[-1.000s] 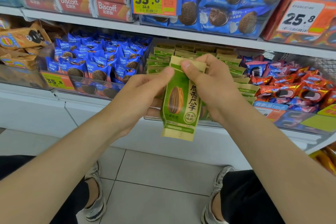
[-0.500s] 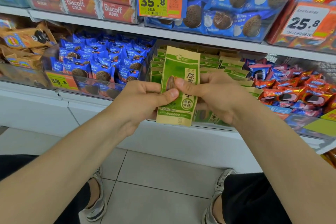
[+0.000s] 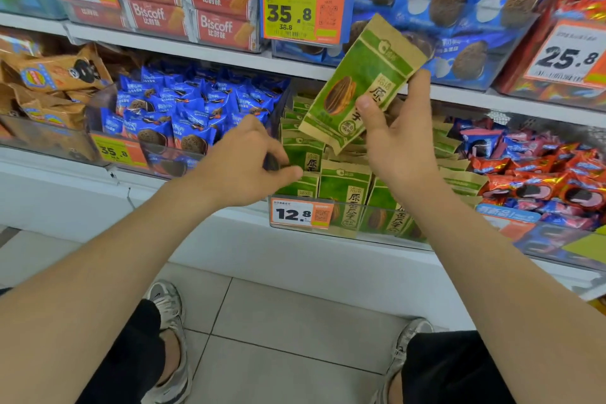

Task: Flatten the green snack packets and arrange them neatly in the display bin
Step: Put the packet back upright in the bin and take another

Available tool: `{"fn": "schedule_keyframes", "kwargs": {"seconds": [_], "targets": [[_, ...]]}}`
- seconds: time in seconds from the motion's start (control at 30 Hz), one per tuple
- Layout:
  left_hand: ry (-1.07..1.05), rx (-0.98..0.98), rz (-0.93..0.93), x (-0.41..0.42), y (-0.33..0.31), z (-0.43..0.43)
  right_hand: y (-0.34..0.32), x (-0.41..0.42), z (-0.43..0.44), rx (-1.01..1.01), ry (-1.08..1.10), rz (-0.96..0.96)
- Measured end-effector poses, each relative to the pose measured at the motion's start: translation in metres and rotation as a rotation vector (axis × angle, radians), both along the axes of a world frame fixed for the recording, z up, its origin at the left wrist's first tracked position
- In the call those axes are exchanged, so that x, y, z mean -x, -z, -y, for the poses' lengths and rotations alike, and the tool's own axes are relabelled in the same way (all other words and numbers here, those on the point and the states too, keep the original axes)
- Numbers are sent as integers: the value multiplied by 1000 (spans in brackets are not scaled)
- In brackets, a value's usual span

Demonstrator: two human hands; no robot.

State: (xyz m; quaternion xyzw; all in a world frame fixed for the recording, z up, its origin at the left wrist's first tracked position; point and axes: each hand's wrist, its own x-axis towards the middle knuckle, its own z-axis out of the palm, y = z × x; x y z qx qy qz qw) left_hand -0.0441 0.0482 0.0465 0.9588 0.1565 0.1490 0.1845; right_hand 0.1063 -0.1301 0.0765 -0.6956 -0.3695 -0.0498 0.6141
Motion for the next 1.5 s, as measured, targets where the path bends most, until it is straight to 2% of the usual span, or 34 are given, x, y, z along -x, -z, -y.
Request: {"fn": "schedule_keyframes", "kwargs": {"seconds": [0.13,0.23,0.3,0.47,0.6,0.77,0.87,0.93,1.1,1.17,1.3,1.4,1.5], "targets": [[-6,-131,-157,0,12,-2,14,-5,-20,131,-141,89],[-30,-153,-133,2,15,6,21,-9,-32,266,-209,151],[-87,-177,-105,1,18,11,20,-11,-36,342,-180,190],[-137,-145,-17,-6,14,11,10,-11,-43,319,-101,191],[-146,-149,-9,-7,12,11,11,-8,-39,499,-143,371],[-164,-174,-36,-6,13,7,6,2,-47,417,-81,485],[-179,-174,-54,-6,14,6,6,1,-48,691,-47,630],[-178,-185,-62,-6,15,7,7,3,-48,888,-16,647],[-179,-172,-41,-3,16,6,9,14,-48,1060,-68,719],[-193,-149,38,-3,14,9,8,19,-45,1014,-71,622],[-105,-188,170,-3,13,8,9,10,-48,578,117,484],[-15,-330,98,-4,18,3,14,6,-57,647,77,404],[18,-333,77,-4,20,3,17,5,-68,749,50,354]]}}
